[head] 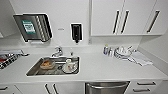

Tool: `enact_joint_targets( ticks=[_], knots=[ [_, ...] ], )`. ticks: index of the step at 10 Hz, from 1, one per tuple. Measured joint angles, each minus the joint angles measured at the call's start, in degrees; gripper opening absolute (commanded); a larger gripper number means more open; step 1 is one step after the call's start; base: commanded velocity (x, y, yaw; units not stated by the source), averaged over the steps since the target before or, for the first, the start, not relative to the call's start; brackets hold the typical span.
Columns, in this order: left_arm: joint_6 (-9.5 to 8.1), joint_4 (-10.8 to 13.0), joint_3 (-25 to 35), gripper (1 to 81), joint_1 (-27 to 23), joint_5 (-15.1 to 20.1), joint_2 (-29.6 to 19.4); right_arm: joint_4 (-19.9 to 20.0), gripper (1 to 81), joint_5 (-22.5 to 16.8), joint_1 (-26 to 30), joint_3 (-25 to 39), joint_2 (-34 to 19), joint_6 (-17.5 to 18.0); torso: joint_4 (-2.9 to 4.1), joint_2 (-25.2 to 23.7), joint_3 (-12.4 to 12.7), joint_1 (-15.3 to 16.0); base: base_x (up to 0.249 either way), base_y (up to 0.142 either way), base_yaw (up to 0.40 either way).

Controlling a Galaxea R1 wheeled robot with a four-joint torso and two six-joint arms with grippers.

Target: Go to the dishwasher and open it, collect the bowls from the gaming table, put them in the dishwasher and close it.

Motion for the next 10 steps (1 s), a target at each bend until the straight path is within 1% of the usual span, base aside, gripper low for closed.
enact_joint_targets(
  ticks=[1, 2, 4, 5, 7, 10],
  knots=[
    [0.0, 0.05, 0.04, 81.1, -0.01, -0.07, 0.0, 0.23, 81.1, 0.43, 0.84, 0.38, -0.33, 0.44, 0.0, -1.93, -1.79, 1.23, 0.0, 0.0, 0.0],
    [0.0, 0.05, 0.02, 81.1, -0.09, -0.09, 0.07, 0.28, 81.1, 0.73, 1.3, 0.74, -0.6, 0.63, 0.0, -3.32, -3.04, 2.18, 0.0, 0.0, 0.0],
    [0.0, 0.07, 0.02, 81.1, -0.61, -0.3, 0.43, 0.5, 81.1, 0.74, 1.57, 0.79, -0.66, 1.9, 0.0, -6.62, -3.87, 4.29, 0.0, 0.0, 0.0],
    [0.0, 0.07, 0.0, 81.1, -0.34, -0.16, 0.46, 0.65, 81.1, 0.57, 2.05, 0.88, -1.07, 2.17, 0.0, -8.61, -3.96, 5.53, 0.0, 0.0, 0.0],
    [-0.02, 0.09, -0.38, 81.1, -0.3, -0.13, 0.44, 1.08, 81.1, 0.96, 5.41, 1.65, -3.17, 3.05, 0.0, -12.57, -3.98, 8.02, 0.0, 0.0, 0.0],
    [-0.04, 0.07, -1.82, 81.1, -0.12, -0.11, 1.23, 1.3, 81.1, 0.9, 9.11, 3.39, -6.25, 6.41, 0.0, -18.62, -3.98, 11.85, 0.0, 0.0, 0.0]
  ],
)
